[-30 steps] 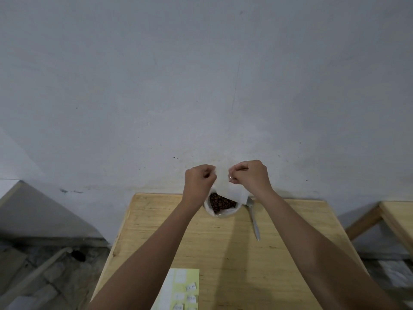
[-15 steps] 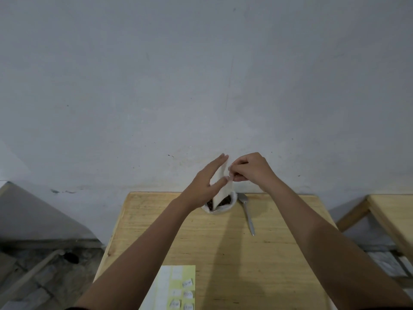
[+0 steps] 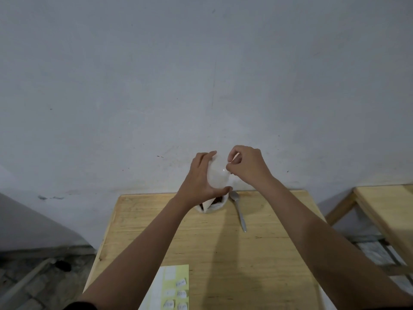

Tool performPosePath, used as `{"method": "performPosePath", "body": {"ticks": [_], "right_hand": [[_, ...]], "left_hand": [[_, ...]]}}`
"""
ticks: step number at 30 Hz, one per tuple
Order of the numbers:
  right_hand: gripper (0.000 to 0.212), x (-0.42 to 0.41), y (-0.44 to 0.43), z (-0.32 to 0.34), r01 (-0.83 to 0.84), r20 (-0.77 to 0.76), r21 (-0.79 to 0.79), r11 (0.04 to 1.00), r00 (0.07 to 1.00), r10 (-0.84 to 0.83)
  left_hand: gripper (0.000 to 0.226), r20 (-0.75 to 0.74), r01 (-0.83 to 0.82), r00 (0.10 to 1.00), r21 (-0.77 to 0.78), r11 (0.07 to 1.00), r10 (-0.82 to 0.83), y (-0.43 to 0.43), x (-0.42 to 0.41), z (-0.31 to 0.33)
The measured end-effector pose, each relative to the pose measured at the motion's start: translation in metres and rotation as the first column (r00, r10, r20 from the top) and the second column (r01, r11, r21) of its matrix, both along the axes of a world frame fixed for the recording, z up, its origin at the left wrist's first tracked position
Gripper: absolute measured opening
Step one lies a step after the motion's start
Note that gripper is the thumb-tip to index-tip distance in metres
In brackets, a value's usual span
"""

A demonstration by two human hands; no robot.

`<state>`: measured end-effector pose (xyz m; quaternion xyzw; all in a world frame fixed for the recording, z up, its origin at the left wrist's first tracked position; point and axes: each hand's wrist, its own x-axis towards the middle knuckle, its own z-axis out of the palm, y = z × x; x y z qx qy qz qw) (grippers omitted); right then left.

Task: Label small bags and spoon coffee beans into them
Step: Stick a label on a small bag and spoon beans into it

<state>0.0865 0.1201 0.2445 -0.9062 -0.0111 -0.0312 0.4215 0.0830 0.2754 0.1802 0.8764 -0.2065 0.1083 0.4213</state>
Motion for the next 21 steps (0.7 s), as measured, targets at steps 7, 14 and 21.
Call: {"method": "performPosePath", "body": {"ticks": [7,14,21], "right_hand": [[0.013,-0.004,-0.009,-0.013,-0.241,-0.279,-0.040,0.970,0.935,0.221],[0.041,0.002,-0.033,-0.025,-0.298,-0.331,-0.075,0.952,0.908,0.258],[0.024,0.009,-0.039,-0.052,-0.272,-0.300,0.170,0.947,0.901,0.312]], "left_hand": [[0.089,0.044,0.039,0.998,0.061,0.997,-0.041,-0.015,-0.003,-0.010],[0.081,0.038,0.059,0.997,0.182,0.982,-0.066,-0.024,-0.002,-0.020],[0.086,-0.010,-0.059,0.998,0.197,0.979,0.062,-0.026,-0.001,-0.038]]}}
